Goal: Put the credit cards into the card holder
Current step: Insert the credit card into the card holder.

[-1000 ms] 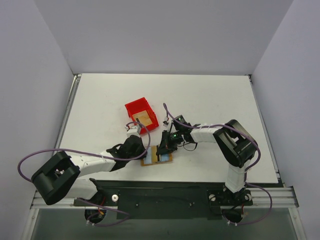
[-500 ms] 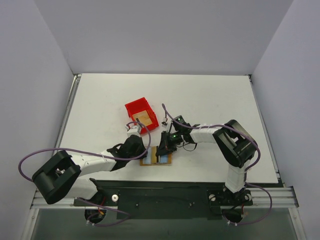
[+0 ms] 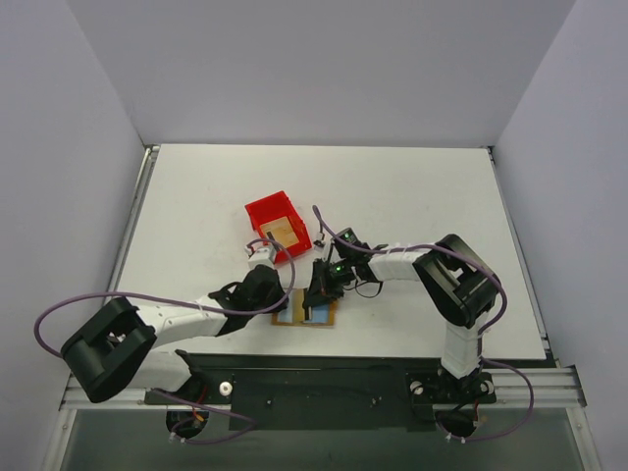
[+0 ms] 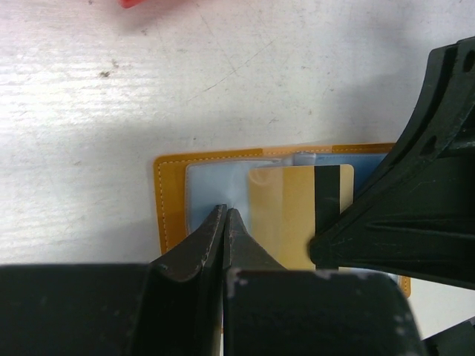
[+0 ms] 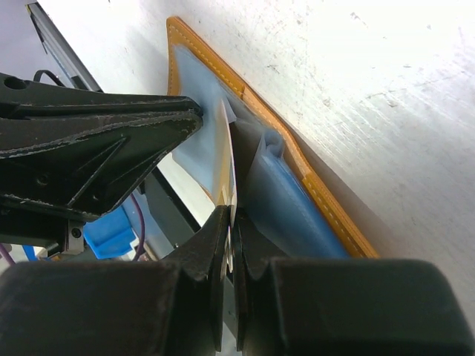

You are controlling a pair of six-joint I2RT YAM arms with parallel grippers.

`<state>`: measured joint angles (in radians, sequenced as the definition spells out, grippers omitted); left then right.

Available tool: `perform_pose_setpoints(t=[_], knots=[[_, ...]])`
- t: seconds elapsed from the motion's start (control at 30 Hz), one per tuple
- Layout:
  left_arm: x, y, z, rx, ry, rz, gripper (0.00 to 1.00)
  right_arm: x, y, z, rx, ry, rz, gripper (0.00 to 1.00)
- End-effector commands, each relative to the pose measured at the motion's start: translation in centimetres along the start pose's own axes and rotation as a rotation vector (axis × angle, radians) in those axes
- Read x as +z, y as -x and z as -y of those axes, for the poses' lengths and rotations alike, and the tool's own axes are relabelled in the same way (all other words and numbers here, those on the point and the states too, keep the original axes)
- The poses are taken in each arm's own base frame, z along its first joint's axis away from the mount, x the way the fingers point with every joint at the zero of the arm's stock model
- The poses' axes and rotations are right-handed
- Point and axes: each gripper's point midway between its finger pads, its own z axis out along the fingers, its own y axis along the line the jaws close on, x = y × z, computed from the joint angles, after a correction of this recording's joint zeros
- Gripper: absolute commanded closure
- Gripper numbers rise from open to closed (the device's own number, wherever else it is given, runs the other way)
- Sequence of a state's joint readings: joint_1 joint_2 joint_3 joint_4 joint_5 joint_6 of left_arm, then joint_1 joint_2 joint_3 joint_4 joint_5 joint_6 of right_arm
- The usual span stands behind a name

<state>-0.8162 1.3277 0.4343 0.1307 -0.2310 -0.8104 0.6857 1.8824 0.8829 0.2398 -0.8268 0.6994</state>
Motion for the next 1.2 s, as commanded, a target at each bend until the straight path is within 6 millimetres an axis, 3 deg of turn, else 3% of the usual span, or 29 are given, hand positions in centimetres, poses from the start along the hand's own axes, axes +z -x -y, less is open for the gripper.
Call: perform_pose_setpoints(t=[0.0,0.2,0.27,0.7,0.87,1.17], knots=[[-1.4,-0.3,-2.1,0.011,0.094,-0.021,1.00,0.9,-0.2,2.3,0.001,-0.105,0.029,1.00],[-3.0,1.6,-2.6,-0.010,0.120,0.058,0.79,1.1,0.1,3.1,0.027,-0.137,0.056,1.00],[-3.2,1.5,-3.1,-0.018,0.136,0.062,0.78,1.0,0.2,3.2,0.031,-0.140,0.061,1.00],[-2.2,-0.9,-5.5,-0.012,0.255,-0.026,0.78,1.0,0.0,3.3,0.027,-0.148,0.048,1.00],[-2.0,-1.3,-4.7,-0.010,0.208,-0.043,0.79,1.2,0.0,3.3,0.027,-0.146,0.044,1.00],[-2.3,-3.5,-3.3,0.013,0.154,-0.097,0.91,2.0,0.7,3.2,0.063,-0.127,0.061,1.00]])
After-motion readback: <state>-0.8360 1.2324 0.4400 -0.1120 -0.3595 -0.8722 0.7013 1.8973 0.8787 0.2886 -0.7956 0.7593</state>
